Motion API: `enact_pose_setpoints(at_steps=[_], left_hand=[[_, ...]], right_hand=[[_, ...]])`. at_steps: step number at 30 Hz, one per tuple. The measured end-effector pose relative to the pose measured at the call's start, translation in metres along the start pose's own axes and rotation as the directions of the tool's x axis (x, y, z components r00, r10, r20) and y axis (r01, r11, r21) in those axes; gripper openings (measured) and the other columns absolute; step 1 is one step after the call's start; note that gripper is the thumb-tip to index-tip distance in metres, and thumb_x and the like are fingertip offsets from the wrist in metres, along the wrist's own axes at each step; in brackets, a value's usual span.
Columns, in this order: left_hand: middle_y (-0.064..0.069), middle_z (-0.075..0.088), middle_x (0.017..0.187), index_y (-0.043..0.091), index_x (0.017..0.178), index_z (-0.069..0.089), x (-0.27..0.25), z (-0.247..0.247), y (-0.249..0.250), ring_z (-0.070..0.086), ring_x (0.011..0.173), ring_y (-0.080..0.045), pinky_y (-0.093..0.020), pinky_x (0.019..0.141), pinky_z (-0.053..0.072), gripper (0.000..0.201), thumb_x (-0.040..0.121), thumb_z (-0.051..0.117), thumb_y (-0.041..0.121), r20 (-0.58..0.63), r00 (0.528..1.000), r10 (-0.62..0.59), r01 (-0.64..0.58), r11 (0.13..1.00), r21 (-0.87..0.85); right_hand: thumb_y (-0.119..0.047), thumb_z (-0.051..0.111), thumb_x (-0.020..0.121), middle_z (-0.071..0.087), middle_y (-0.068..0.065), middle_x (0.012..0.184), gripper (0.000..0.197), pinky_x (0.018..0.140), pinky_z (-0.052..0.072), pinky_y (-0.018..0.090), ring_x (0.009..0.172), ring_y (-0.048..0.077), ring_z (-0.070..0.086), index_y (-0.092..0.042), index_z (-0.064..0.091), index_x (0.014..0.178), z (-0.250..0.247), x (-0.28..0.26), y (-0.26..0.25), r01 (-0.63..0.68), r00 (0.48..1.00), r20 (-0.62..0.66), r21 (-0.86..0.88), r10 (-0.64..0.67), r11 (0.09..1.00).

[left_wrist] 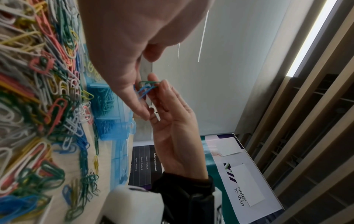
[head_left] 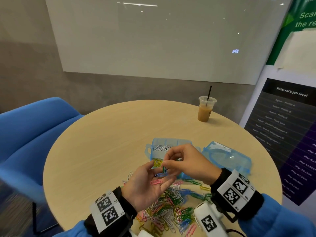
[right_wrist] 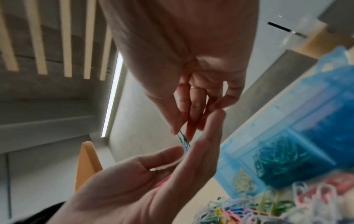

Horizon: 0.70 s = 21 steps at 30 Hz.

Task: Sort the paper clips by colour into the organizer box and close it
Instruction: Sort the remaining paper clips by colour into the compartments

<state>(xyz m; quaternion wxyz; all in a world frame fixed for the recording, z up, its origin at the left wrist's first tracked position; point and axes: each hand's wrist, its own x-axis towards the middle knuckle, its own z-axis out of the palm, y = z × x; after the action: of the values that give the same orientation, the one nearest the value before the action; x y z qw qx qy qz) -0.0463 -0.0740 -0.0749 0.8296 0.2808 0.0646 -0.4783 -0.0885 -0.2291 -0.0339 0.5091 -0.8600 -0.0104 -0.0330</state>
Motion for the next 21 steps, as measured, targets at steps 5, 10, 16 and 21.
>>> enact_pose_setpoints(at_steps=[5,10,16,21], left_hand=[[-0.028,0.066,0.112,-0.012,0.116,0.058,-0.007,0.01,-0.004,0.072,0.09,-0.036,-0.044,0.078,0.055,0.042,0.104,0.037,0.022,0.03,1.0,0.002,-0.004,0.996,0.09],[-0.026,0.066,0.117,-0.013,0.117,0.059,-0.005,0.008,-0.003,0.066,0.104,-0.034,-0.047,0.08,0.053,0.052,0.106,0.03,0.029,0.003,1.0,-0.021,0.02,0.996,0.085],[-0.026,0.063,0.123,-0.011,0.128,0.051,-0.002,0.002,0.002,0.062,0.113,-0.037,-0.046,0.083,0.052,0.065,0.104,0.025,0.044,-0.031,0.999,-0.014,0.015,0.999,0.051],[-0.028,0.059,0.127,-0.011,0.133,0.046,-0.002,0.0,0.003,0.055,0.124,-0.035,-0.05,0.086,0.051,0.073,0.101,0.028,0.052,0.007,1.0,0.029,-0.029,0.999,-0.042]], right_hand=[[-0.012,0.072,0.086,0.062,0.012,0.088,0.01,0.054,0.056,0.025,0.061,0.013,0.069,-0.003,0.069,0.088,0.002,0.001,-0.004,-0.005,0.995,-0.1,0.066,0.012,0.998],[-0.013,0.071,0.087,0.067,0.002,0.076,0.008,0.065,0.051,0.021,0.067,0.006,0.062,-0.006,0.069,0.084,-0.002,0.006,0.002,0.045,0.985,-0.168,-0.021,-0.048,0.999],[-0.024,0.071,0.085,0.066,-0.012,0.076,0.007,0.075,0.045,0.022,0.078,0.008,0.059,-0.019,0.071,0.081,-0.015,0.015,0.022,0.011,0.945,-0.294,-0.412,-0.144,0.911],[-0.033,0.071,0.087,0.063,-0.017,0.091,0.014,0.083,0.036,0.016,0.094,0.003,0.052,-0.025,0.074,0.097,-0.009,0.0,0.008,0.331,0.917,-0.045,-0.469,-0.397,0.819]])
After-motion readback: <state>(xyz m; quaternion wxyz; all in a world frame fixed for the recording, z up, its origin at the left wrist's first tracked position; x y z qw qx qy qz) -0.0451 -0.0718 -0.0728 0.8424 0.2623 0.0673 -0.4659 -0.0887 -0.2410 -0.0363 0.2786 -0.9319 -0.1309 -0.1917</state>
